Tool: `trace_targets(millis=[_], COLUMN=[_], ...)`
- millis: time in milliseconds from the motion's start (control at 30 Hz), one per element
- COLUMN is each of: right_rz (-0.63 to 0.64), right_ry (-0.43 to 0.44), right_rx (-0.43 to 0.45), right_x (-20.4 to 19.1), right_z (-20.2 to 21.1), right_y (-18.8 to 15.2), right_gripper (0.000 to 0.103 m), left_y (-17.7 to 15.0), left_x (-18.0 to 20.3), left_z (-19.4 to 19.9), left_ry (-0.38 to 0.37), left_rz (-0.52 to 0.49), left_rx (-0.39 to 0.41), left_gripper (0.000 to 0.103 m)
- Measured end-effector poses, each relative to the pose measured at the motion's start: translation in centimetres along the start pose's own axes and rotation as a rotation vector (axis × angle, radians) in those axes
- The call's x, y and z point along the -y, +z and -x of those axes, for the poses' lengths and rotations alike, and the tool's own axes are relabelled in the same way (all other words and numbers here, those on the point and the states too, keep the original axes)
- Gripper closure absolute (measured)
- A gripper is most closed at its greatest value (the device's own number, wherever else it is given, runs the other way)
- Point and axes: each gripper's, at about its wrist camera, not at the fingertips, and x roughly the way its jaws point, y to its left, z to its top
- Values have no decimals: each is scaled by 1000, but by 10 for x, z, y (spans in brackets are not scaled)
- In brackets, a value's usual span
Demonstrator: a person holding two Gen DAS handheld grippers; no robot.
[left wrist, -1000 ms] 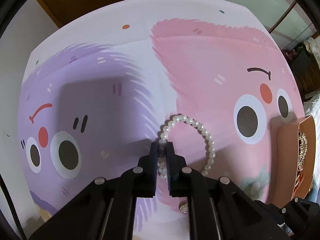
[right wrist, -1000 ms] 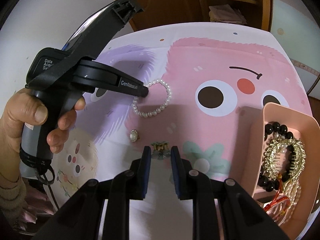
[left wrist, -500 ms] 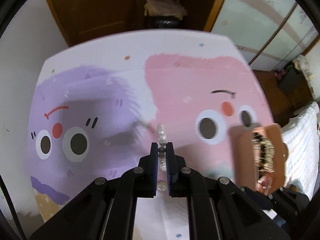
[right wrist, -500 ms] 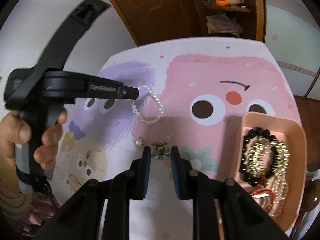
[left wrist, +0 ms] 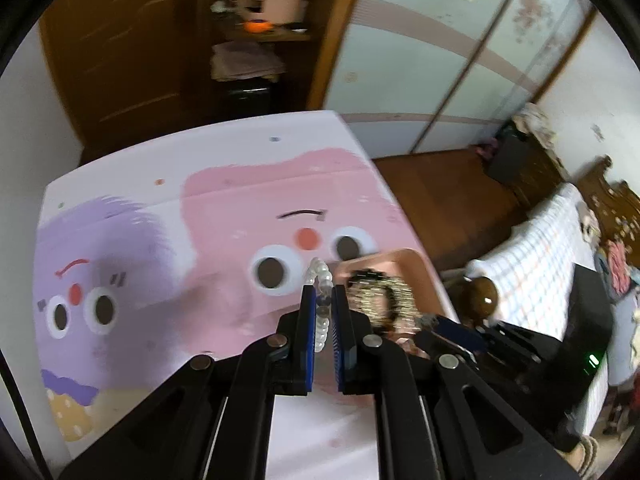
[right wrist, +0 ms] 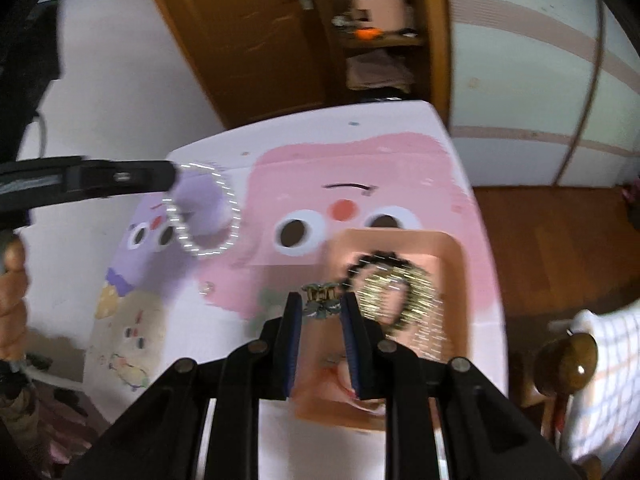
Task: Organize jewelry
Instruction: 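Carry the pearl bracelet and gold charm into the pink tray and open both grippers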
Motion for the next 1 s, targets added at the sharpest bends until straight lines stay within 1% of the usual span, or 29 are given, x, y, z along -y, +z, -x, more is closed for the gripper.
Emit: trace_targets(millis=[167,300,400,467,533,733,767,800,833,900,933,967,1000], right_rz=[-64,-96,-110,-114,-116,-122,-123,-124,-124,-123,-124,-128,-132], right_ry=[-41,-54,-57,-56,-61,-73,-74,-77,-80,-93,-100,-110,-115], right_rx=[-18,-33,-43,-47,-50,-65,-67,-72,-75,-84,-88,-91,-96], right_x=[34,51,57,60,61,62,64,65,65,66,66,67,68], right_z=[4,0,-5,-8,-11,-20,-22,-24,-25,-29,-30,-31,-32], right_y=[-10,-19,-23,-25,-25,-26,-26,-27,-27,-28,-28,-28,-27], right_gripper=[83,83,83,83,83,83,83,83,83,83,83,83,82], left_y=[-3,-6,-8,-9,-11,-17,-18,-19,-20,-21,-21,-22,-22], left_x=[34,54,64,68,71,59,56,53,51,47,45,43,41], left_z=[-19,-43,-61,-73,-88,-123,-126,-128,-130,-130,-128,-126,-123], left_ry=[-40,-48,-40,-23,-4,18,19,19,23,19,9,6,9], left_rz=[-37,-54,-76,-94,-99,-59,-53,-44,-37,-30,-26,-23,-18], left_rx=[-36,-77,-84,-82,-99,-160,-170,-177,-177,-173,-168,-161,-150], left_gripper=[98,98,98,98,98,97,93,85,80,68,64,57,55])
